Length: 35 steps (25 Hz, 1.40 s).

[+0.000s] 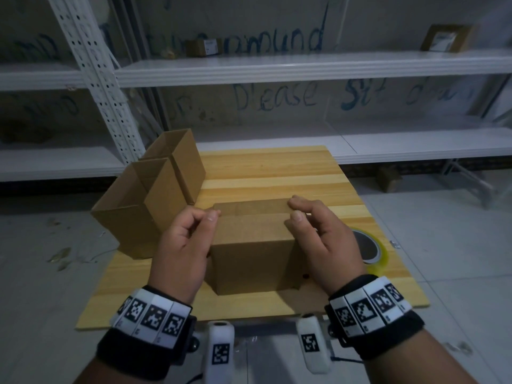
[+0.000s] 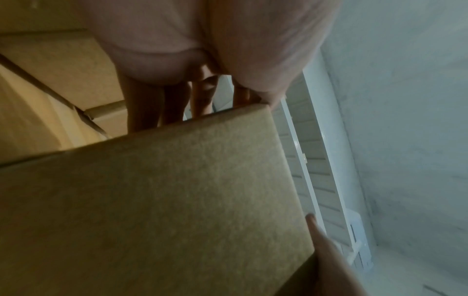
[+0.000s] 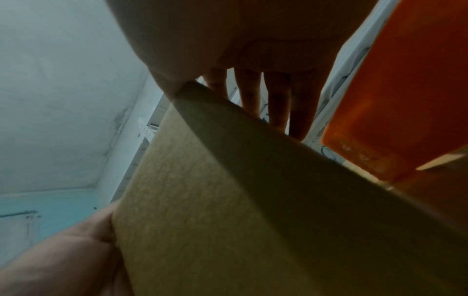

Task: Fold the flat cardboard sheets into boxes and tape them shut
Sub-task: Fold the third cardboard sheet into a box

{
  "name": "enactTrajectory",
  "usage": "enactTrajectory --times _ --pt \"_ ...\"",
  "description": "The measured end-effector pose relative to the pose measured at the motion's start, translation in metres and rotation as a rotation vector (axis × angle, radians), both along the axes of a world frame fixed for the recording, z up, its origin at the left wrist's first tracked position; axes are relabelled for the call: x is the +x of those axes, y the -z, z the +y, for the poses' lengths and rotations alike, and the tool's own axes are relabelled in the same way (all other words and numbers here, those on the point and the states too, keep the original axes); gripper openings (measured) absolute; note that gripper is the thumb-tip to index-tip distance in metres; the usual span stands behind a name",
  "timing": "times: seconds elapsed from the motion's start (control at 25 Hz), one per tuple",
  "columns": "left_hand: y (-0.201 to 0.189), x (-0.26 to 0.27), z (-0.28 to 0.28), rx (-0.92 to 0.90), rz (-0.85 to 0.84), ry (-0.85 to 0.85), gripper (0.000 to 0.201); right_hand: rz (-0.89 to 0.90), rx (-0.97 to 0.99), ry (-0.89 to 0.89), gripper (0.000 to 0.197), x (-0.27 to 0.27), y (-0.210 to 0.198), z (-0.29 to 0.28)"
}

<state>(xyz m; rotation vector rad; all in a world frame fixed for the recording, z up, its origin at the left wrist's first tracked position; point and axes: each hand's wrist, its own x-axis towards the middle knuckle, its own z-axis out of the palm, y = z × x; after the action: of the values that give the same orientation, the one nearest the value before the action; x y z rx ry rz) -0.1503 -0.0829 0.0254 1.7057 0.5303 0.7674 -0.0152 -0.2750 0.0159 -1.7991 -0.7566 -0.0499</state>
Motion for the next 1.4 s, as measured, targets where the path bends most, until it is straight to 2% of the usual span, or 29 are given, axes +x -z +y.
enactTrajectory --times 0.12,0.2,0.4,0.56,0.68,0.84,1.04,1.12,1.2,1.28,1.36,1.4 --pt "-0.003 0.001 0.002 -0.083 -0.007 0.009 0.036 0.122 0.035 -0.013 0.025 0.000 -0.002 0.003" --pt "-0.006 0.002 0.002 -0.124 -0.010 0.014 0.037 0.185 0.057 -0.020 0.024 0.000 -0.004 0.005" --pt "-0.008 0.005 0.004 -0.168 0.023 0.008 0.027 0.337 0.146 -0.011 0.023 -0.002 -0.011 0.007" --pt "-0.006 0.008 0.003 -0.161 0.011 -0.026 0.030 0.360 0.161 0.014 0.023 -0.004 -0.012 0.009" --pt "-0.003 0.005 0.001 -0.138 0.025 0.002 0.014 0.382 0.166 0.013 0.023 -0.006 -0.013 0.007" --pt "-0.001 0.001 -0.002 -0.220 0.059 0.028 0.023 0.384 0.158 0.010 0.024 -0.006 -0.014 0.006" --pt "-0.002 0.003 -0.003 -0.253 0.034 0.025 0.013 0.333 0.112 0.008 0.023 -0.004 -0.012 0.004" --pt "-0.003 0.005 0.000 -0.267 0.046 0.019 0.012 0.358 0.102 -0.024 0.030 0.001 -0.012 -0.001" --pt "-0.003 0.007 0.003 -0.285 0.042 0.027 0.010 0.470 0.172 -0.042 0.049 0.011 -0.012 -0.010" --pt "-0.002 0.007 0.002 -0.273 0.017 0.033 0.007 0.528 0.236 0.057 0.048 0.025 -0.016 -0.024" --pt "-0.002 0.008 0.000 -0.261 0.006 0.028 0.014 0.482 0.207 0.179 0.031 0.035 -0.019 -0.041" --pt "-0.002 0.009 -0.001 -0.257 0.003 0.025 0.018 0.428 0.133 0.228 0.023 0.040 -0.019 -0.048"
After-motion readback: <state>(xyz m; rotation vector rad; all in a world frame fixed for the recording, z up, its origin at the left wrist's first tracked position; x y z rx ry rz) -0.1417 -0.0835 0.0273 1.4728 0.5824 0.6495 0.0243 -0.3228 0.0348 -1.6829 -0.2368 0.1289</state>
